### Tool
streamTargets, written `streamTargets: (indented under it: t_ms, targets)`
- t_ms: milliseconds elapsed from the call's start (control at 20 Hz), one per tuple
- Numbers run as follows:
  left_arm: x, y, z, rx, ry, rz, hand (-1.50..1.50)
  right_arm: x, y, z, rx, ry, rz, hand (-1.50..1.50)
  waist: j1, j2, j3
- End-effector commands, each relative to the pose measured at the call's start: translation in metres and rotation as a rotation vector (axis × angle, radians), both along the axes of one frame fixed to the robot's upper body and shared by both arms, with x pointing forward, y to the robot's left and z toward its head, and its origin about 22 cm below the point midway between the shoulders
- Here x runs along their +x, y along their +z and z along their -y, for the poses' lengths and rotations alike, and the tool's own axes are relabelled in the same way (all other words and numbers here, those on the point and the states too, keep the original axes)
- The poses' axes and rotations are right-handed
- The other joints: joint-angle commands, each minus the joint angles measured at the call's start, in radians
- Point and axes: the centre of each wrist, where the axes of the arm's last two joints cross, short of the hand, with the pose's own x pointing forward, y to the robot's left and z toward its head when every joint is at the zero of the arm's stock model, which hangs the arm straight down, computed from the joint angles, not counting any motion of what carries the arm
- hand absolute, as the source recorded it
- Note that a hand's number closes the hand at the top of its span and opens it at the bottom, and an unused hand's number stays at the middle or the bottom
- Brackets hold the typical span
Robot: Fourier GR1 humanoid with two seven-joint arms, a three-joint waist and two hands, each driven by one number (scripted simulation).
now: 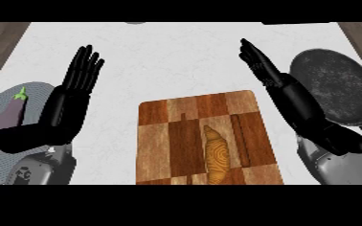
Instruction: Pick the croissant from the cutting board and place it in the pan
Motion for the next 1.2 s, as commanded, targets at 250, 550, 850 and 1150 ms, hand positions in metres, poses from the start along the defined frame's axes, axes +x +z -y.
streamTargets:
  t_ms: [250, 550, 850, 1150]
  targets:
    - [0.002, -0.017, -0.049, 0.079, 0.272, -0.271, 0.00, 0.007, 0.053, -0.030, 0.084, 0.184, -0.052, 1.50, 0.035, -0.003, -0.026]
    - [-0.004, -0.027, -0.048, 0.026, 0.252, -0.376, 0.00, -0.045, 0.025, 0.043, -0.402, -0.087, 0.127, -1.50, -0.020, -0.012, -0.025]
    - [0.009, -0.017, -0.039, 0.037, 0.259, -0.373, 0.00, -0.068, 0.042, 0.066, -0.617, -0.095, 0.181, -1.50, 0.001, -0.005, -0.026]
    - [0.003, -0.013, -0.030, 0.049, 0.230, -0.365, 0.00, -0.071, 0.074, 0.030, -0.740, -0.047, 0.217, -1.50, 0.023, -0.002, -0.026]
